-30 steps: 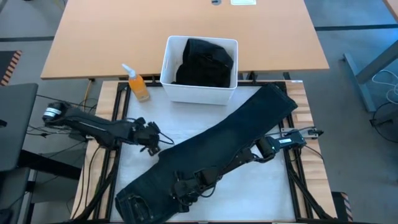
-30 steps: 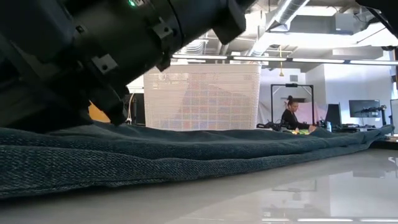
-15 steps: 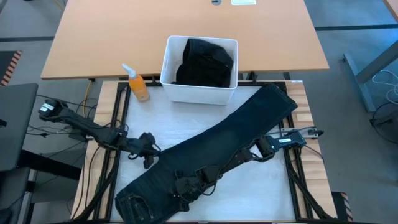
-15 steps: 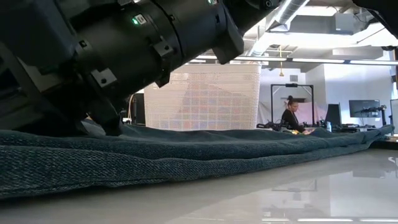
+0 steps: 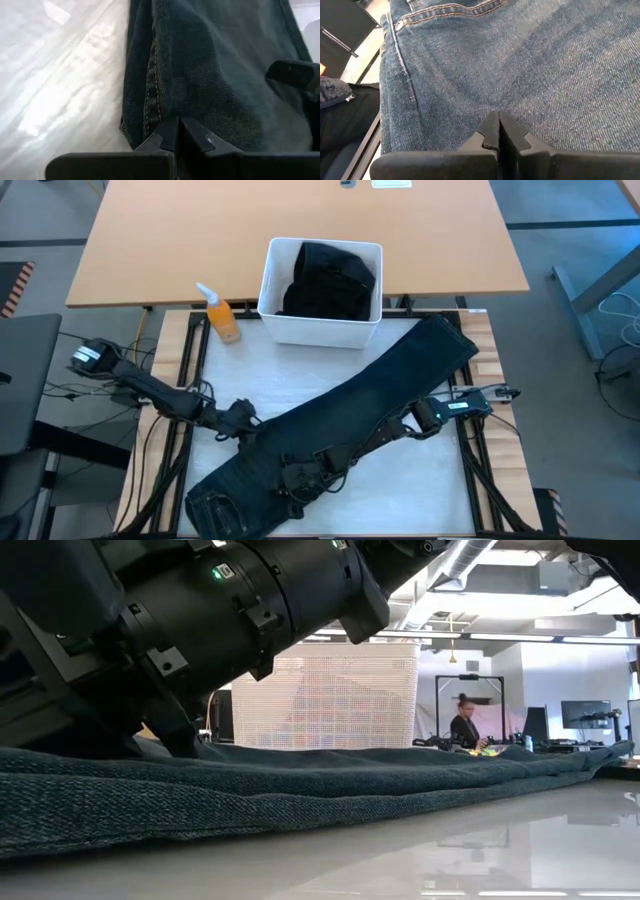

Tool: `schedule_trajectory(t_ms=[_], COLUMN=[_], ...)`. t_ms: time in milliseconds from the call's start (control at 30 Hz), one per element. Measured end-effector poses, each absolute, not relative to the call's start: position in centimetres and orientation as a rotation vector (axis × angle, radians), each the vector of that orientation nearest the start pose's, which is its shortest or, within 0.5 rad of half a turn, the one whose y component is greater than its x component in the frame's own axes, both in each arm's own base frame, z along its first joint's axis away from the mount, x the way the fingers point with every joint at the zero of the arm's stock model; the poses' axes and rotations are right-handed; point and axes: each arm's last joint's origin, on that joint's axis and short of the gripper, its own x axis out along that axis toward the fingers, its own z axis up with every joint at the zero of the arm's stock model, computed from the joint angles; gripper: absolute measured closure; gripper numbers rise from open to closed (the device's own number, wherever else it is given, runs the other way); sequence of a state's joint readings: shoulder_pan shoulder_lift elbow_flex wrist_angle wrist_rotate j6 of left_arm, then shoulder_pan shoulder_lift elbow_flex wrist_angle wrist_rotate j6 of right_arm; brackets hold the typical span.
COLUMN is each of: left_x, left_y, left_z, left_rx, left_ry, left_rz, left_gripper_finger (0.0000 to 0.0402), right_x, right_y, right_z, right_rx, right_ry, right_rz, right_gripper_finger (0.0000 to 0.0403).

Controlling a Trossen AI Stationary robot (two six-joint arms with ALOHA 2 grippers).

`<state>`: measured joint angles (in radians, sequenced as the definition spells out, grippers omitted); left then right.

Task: Fold laundry
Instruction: Fold the blue long pants

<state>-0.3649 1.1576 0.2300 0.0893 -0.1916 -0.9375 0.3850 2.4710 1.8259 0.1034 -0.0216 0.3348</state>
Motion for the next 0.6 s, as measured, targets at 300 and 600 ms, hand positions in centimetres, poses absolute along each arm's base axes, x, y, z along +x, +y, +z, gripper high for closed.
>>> schedule_trajectory(t_ms=[300,600], left_x=[16.9,17.7], left_y=[-5.1,-3.5], left_z=[10.8,11.9], left_rx=[-0.598,-0.504], left_ry=[0.795,0.874], left_rz=[0.289,0.420], left_gripper_finger=[0.0401,0.0401], right_x=[49.9,49.8], right_y=[20.6,20.7], right_z=[11.5,11.5], right_rx=[0.244,0.241], right_ry=[0.640,0.649], right_rz=[0.288,0.279], right_gripper_finger=[0.0383,0.0383])
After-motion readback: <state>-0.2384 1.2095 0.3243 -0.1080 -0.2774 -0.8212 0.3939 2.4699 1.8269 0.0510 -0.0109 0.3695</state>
